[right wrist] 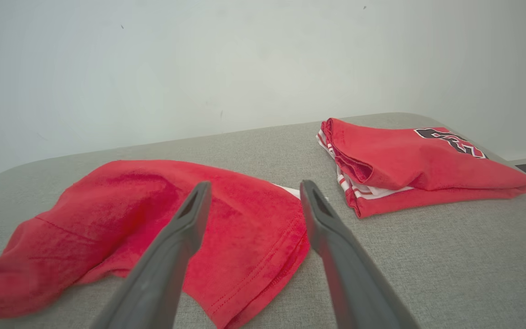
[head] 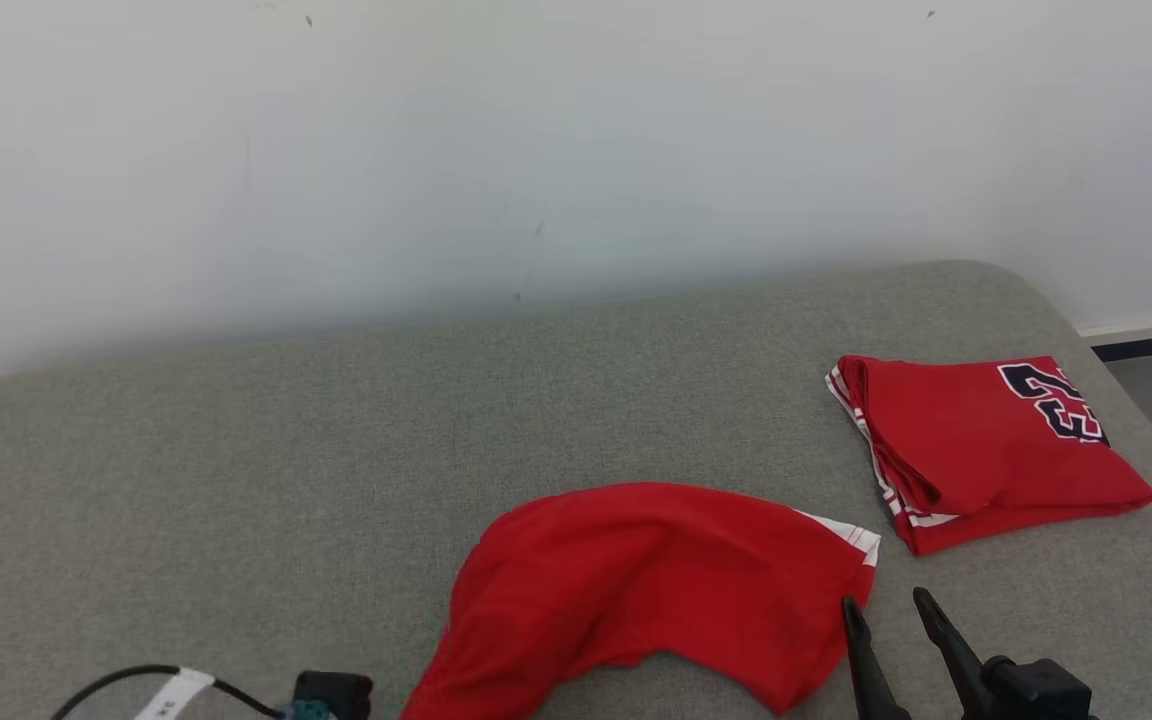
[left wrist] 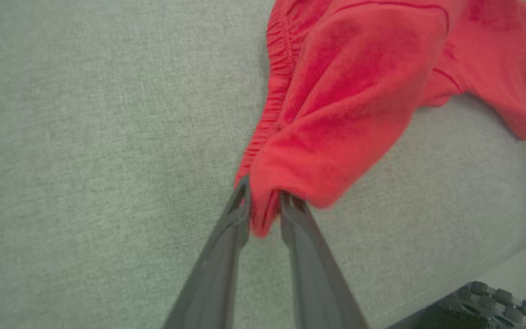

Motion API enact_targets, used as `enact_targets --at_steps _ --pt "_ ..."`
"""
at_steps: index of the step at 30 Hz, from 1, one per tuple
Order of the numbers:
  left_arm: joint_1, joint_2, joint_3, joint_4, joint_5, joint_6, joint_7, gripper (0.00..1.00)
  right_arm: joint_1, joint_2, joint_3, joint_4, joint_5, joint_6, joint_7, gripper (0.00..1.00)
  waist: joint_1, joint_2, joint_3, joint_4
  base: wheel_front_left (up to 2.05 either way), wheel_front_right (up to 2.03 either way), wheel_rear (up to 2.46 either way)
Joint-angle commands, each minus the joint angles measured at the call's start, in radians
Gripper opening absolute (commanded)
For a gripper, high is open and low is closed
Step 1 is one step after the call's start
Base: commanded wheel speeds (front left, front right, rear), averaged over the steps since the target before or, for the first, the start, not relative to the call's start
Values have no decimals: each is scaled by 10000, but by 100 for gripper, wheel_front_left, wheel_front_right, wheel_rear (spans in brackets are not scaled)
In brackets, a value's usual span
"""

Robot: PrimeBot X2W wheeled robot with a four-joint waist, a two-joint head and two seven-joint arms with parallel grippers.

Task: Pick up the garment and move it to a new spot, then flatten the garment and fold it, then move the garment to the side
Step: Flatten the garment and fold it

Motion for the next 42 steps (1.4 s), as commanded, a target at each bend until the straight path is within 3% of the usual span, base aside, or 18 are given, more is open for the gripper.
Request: enact_targets --at_steps 1,4,7,11,14,18,24,32,42 --pt "279 132 220 -224 -437 159 518 100 60 2 44 -1 -27 -27 -1 100 0 0 -47 -45 0 0 0" --pt "544 589 773 -644 -1314 704 1975 100 103 0 35 5 -14 -27 -13 100 0 0 -124 -132 0 0 0" --pt "569 1100 1427 -1706 -1833 1215 2635 100 172 -1 -31 -13 -59 -27 -3 100 0 0 -166 -219 0 0 0" --pt "274 1552 2119 -2755 -1677 1760 2400 100 197 4 -94 -42 -100 -27 -7 100 0 0 -155 -272 0 0 0" --pt "-340 1253 2157 -3232 -1367 1991 2034 100 135 1 -77 -71 -95 -27 8 100 0 0 -73 -343 0 0 0" --pt "-1515 603 1648 -2265 -1219 1410 2003 100 -119 4 182 -113 -114 -27 74 100 0 0 165 -630 0 0 0" --pt "-3240 -359 817 498 -757 532 1774 100 -400 1 442 -119 -177 -27 158 100 0 0 673 -1392 0 0 0" --pt "-4669 -480 300 3212 -190 175 1984 100 -400 3 302 -204 -258 -27 161 100 0 0 1301 -2291 0 0 0" --pt "-4970 -1004 243 4505 -794 -502 2566 100 -577 4 354 -169 -99 -27 27 100 0 0 1558 -2262 0 0 0"
